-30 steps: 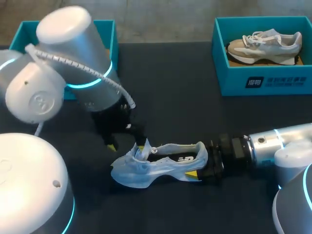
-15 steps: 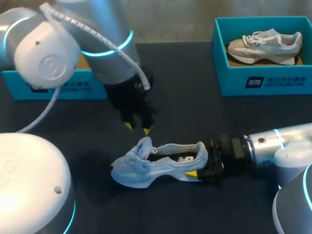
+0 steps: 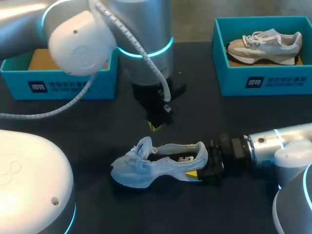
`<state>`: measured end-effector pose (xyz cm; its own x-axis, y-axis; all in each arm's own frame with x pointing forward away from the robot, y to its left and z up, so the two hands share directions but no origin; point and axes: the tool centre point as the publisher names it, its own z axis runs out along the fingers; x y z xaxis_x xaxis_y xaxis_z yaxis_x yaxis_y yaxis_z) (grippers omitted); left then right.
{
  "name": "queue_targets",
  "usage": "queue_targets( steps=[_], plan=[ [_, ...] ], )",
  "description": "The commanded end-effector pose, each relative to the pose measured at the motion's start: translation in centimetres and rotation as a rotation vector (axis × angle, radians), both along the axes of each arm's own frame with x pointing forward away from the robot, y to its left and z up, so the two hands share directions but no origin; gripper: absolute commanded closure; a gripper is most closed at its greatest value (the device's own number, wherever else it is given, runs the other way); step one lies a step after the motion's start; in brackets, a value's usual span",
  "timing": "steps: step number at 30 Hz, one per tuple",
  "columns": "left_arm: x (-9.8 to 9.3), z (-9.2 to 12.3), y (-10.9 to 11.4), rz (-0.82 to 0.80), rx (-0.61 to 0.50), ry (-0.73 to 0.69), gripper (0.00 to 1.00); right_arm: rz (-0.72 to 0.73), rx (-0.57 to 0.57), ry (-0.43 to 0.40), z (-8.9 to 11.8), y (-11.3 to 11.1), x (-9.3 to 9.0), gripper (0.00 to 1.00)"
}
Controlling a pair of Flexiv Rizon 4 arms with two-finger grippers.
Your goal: Take the shoe out of the shoebox, open the shoe tongue, remove and reinsert the insole, then place the shoe into the shoebox
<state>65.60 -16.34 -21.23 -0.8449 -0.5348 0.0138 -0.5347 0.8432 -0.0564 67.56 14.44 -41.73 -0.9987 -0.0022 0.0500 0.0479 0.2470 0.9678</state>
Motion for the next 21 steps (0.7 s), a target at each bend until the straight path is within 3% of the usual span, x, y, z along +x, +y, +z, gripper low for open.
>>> queue_targets(
  steps=[1, 14, 21],
  plan=[
    [0.2, 0.1, -1.0, -0.092, 0.116, 0.011, 1.0, -0.002, -0.002, -0.001, -0.2, 0.1, 0.1, 1.0],
    [0.2, 0.1, -1.0, -0.092, 0.116, 0.011, 1.0, -0.002, -0.002, -0.001, -0.2, 0.1, 0.1, 1.0],
    [1.0, -2.1, -0.6, -0.183, 0.044, 0.01, 1.0, -0.002, -0.002, -0.001, -0.2, 0.1, 0.1, 1.0]
  ],
)
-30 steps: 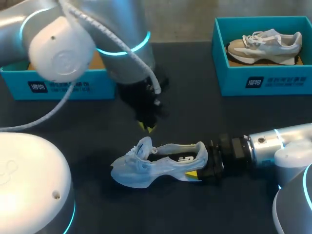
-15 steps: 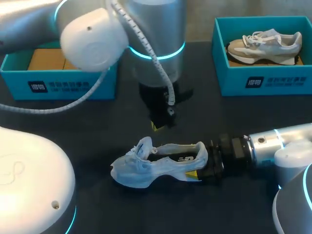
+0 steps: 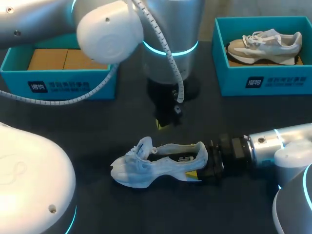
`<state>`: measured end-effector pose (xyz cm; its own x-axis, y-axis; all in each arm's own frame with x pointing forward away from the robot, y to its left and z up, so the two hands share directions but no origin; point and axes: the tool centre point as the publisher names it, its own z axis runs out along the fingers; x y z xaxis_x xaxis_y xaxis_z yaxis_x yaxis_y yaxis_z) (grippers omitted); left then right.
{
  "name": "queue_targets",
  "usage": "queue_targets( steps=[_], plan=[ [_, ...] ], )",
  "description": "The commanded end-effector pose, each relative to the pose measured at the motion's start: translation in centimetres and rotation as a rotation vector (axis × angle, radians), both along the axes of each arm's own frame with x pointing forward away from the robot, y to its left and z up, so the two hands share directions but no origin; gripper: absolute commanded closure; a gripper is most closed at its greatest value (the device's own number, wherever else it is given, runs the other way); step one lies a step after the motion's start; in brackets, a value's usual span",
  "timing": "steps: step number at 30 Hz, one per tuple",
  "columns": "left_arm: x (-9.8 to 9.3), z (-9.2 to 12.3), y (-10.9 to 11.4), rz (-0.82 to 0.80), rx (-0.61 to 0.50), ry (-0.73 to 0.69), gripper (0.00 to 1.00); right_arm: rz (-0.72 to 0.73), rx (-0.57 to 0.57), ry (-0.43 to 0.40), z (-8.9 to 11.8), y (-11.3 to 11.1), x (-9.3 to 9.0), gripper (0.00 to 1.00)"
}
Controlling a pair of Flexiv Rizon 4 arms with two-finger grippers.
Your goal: Take the shoe out of the shoebox, open the shoe tongue, remove and reinsert the insole, then place the shoe into the shoebox
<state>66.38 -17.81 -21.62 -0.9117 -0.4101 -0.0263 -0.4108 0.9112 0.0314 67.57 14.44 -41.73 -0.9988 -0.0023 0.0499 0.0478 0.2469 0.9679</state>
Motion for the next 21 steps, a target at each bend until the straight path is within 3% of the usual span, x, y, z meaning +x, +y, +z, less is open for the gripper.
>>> queue_targets(
  steps=[1, 21],
  plan=[
    [0.0, -2.0, 0.7, -0.075, -0.062, -0.013, 1.0, -0.002, -0.002, -0.001, -0.2, 0.0, 0.0, 1.0],
    [-1.0, -7.6, -1.2, -0.311, -0.168, 0.003, 1.0, -0.002, -0.002, -0.001, -0.2, 0.0, 0.0, 1.0]
  ],
)
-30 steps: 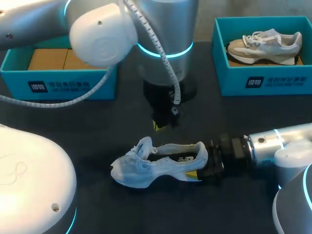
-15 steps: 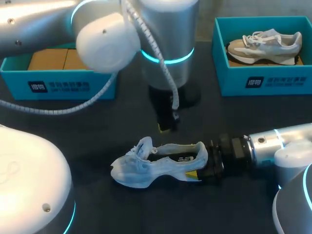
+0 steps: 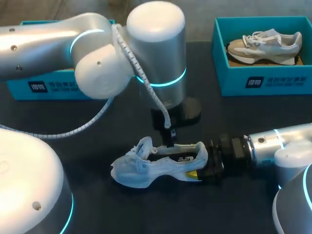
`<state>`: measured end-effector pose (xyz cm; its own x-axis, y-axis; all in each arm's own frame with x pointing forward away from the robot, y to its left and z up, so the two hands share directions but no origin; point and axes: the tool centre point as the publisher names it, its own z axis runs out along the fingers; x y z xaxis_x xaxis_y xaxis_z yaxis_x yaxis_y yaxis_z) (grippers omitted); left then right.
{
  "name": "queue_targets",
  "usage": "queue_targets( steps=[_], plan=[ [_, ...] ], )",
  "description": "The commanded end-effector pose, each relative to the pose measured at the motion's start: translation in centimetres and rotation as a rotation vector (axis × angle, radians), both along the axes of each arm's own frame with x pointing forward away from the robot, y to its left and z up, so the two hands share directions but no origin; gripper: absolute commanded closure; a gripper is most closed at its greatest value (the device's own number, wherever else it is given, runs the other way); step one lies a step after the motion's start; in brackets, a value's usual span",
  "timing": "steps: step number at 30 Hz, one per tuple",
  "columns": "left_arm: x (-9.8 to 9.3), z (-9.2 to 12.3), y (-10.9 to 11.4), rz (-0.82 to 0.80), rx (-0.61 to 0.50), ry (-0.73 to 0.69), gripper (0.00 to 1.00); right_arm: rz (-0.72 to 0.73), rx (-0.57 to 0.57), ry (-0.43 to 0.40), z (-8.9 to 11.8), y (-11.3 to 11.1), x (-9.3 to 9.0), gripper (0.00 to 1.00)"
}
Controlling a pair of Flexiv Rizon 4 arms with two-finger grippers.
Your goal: Take the shoe out of the shoebox, open the shoe tongue, remove and reinsert the insole, then place the shoe into the shoebox
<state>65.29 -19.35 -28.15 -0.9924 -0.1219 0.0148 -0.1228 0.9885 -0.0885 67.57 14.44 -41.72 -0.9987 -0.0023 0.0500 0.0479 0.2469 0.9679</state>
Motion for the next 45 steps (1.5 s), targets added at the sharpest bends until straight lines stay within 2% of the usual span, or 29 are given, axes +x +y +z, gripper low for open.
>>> queue_targets(
  steps=[1, 15, 21, 28, 45],
  plan=[
    [0.0, -1.2, 0.3, -0.024, -0.05, -0.007, 1.0, -0.002, -0.002, -0.001, -0.2, 0.1, 0.0, 1.0],
    [0.0, -1.2, 0.4, -0.055, -0.05, -0.013, 1.0, -0.002, -0.002, -0.001, -0.2, 0.1, 0.0, 1.0],
    [1.3, -3.7, -0.2, -0.073, -0.047, 0.01, 1.0, -0.002, -0.002, -0.001, -0.2, 0.1, 0.0, 1.0],
    [2.3, -5.3, -0.8, -0.131, -0.07, 0.027, 1.0, -0.002, -0.002, -0.001, -0.2, 0.1, 0.0, 1.0],
    [1.5, -8.2, -1.7, -0.182, -0.068, 0.077, 1.0, -0.002, -0.002, -0.001, -0.2, 0.1, 0.0, 1.0]
  ],
)
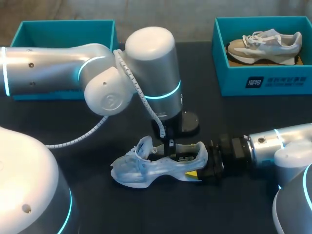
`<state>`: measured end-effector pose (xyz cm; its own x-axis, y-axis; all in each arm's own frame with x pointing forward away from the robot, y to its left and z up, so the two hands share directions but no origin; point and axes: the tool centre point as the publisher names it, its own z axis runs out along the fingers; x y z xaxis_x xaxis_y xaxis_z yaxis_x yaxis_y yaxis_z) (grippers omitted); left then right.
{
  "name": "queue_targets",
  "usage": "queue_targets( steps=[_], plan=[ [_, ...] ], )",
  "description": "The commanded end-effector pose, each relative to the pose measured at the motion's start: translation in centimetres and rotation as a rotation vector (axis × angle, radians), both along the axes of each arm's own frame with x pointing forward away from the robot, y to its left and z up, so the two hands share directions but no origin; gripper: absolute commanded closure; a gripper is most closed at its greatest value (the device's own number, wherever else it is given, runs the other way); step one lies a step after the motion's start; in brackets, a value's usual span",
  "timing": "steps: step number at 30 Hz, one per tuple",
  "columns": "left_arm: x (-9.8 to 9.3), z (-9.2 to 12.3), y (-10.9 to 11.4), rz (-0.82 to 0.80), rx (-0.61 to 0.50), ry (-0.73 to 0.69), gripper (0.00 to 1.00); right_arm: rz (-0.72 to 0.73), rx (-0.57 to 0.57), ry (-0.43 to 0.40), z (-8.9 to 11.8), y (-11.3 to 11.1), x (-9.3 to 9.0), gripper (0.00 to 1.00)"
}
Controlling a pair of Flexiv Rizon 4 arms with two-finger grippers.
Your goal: Take the shoe out of the shoebox, open the shoe tongue, remove and reinsert the insole, then place the shoe into the shoebox
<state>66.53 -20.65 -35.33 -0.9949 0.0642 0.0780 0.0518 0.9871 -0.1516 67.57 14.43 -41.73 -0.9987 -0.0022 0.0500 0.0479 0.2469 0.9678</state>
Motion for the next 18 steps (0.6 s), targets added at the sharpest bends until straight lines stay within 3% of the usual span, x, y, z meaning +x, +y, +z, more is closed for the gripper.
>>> queue_targets(
  steps=[1, 18],
  plan=[
    [0.2, -1.3, -0.3, 0.004, 0.004, 0.022, 1.0, -0.002, -0.002, -0.001, -0.2, 0.1, 0.0, 1.0],
    [-1.5, -2.6, 0.5, -0.005, 0.026, 0.101, 1.0, -0.002, -0.002, -0.001, -0.2, 0.1, 0.0, 1.0]
  ],
)
